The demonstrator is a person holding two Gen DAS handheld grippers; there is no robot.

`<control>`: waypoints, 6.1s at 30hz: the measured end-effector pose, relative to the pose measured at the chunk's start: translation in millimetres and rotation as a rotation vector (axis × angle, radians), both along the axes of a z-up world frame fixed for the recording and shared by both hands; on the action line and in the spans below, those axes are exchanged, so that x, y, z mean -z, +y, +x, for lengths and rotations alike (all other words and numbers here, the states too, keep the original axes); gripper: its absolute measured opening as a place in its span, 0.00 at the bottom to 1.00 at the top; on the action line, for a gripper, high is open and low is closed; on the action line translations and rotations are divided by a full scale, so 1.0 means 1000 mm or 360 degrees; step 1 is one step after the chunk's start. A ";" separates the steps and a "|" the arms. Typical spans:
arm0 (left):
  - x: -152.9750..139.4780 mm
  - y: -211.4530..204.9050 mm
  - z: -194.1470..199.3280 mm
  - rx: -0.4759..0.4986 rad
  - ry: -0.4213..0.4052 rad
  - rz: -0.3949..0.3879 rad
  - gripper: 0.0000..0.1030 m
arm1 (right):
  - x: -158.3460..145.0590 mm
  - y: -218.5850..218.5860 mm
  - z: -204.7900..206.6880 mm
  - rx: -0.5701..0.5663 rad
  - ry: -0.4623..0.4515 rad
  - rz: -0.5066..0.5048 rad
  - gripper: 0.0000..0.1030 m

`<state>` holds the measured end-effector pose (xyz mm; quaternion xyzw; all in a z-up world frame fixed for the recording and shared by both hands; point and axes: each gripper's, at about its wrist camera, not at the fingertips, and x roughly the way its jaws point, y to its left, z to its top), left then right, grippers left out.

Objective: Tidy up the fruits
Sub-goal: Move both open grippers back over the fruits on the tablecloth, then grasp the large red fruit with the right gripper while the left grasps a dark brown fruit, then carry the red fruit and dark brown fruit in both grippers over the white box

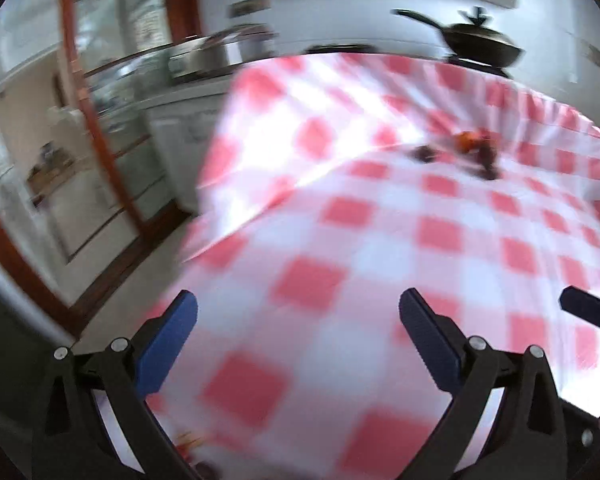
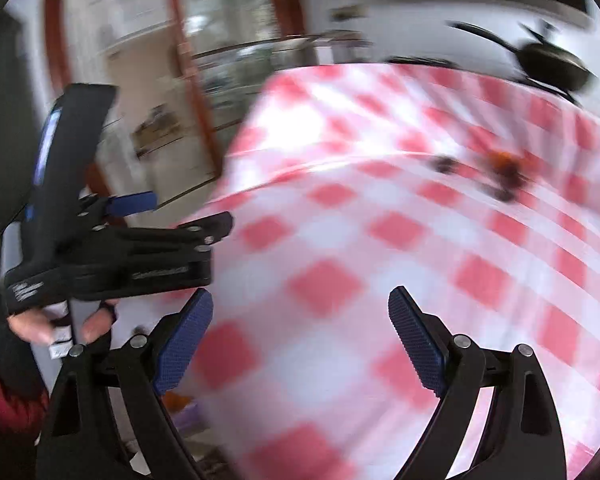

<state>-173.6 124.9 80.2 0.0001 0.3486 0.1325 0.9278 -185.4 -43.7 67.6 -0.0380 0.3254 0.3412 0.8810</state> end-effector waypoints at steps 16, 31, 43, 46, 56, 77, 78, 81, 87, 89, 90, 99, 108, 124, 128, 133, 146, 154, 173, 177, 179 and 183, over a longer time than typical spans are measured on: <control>0.054 -0.061 0.218 0.0178 0.0052 -0.0357 0.98 | 0.033 -0.135 0.171 0.0807 0.0261 0.0117 0.85; 0.057 -0.041 0.217 0.0176 -0.0034 -0.0594 0.98 | 0.034 -0.127 0.322 0.0806 0.0295 0.0188 0.85; 0.057 -0.042 0.216 0.0185 -0.0045 -0.0606 0.98 | 0.038 -0.099 0.407 0.0369 0.0322 -0.0074 0.82; 0.058 -0.041 0.216 0.0175 -0.0047 -0.0614 0.98 | 0.048 -0.097 0.416 0.0357 0.0354 -0.0127 0.77; 0.060 -0.040 0.219 0.0132 -0.0012 -0.0599 0.98 | 0.048 -0.100 0.387 0.0477 0.0281 -0.0172 0.58; 0.059 -0.064 0.222 0.0247 0.0064 -0.0543 0.98 | 0.044 -0.236 0.246 0.1261 0.0252 0.0410 0.58; 0.060 -0.072 0.227 0.0257 0.0082 -0.0566 0.98 | 0.044 -0.238 0.246 0.1273 0.0255 0.0424 0.58; 0.062 -0.098 0.241 0.0311 0.0107 -0.0585 0.98 | 0.044 -0.239 0.247 0.1274 0.0259 0.0439 0.58; 0.063 -0.160 0.284 0.0389 0.0142 -0.0410 0.97 | 0.044 -0.239 0.247 0.1260 0.0261 0.0440 0.58; 0.063 -0.170 0.301 0.0402 0.0171 -0.0420 0.88 | 0.045 -0.238 0.248 0.1259 0.0266 0.0439 0.58; 0.065 -0.174 0.310 0.0412 0.0198 -0.0423 0.85 | 0.045 -0.238 0.248 0.1258 0.0267 0.0434 0.58; 0.066 -0.189 0.324 0.0509 0.0232 -0.0408 0.35 | 0.045 -0.237 0.248 0.1250 0.0271 0.0431 0.58; 0.044 -0.176 0.262 0.0464 0.0047 -0.0350 0.35 | 0.046 -0.237 0.247 0.1247 0.0268 0.0439 0.58; 0.038 -0.155 0.240 0.0473 -0.0066 -0.0457 0.35 | 0.045 -0.237 0.246 0.1249 0.0259 0.0451 0.58; 0.036 -0.149 0.237 0.0454 -0.0078 -0.0503 0.35 | 0.044 -0.237 0.246 0.1245 0.0266 0.0448 0.58; 0.032 -0.140 0.213 0.0398 -0.0091 -0.0474 0.35 | 0.044 -0.238 0.246 0.1239 0.0275 0.0458 0.58; 0.032 -0.092 0.095 0.0261 -0.0065 -0.0313 0.35 | 0.048 -0.197 0.198 0.1160 0.0414 0.0434 0.58; 0.039 -0.063 0.056 0.0206 -0.0030 -0.0284 0.35 | 0.038 -0.139 0.129 0.0996 0.0357 0.0299 0.58; 0.045 -0.006 -0.012 0.0079 -0.0044 -0.0188 0.35 | 0.009 -0.032 0.031 0.0447 0.0180 0.0064 0.58; 0.047 0.014 -0.031 0.0029 -0.0060 -0.0184 0.35 | 0.010 -0.004 0.012 0.0307 0.0158 0.0012 0.58; 0.047 0.027 -0.044 -0.0003 -0.0075 -0.0175 0.35 | 0.010 0.009 0.005 0.0242 0.0160 0.0004 0.58; 0.044 0.046 -0.069 -0.0065 -0.0109 -0.0143 0.35 | 0.010 0.033 -0.013 0.0108 0.0129 -0.0039 0.58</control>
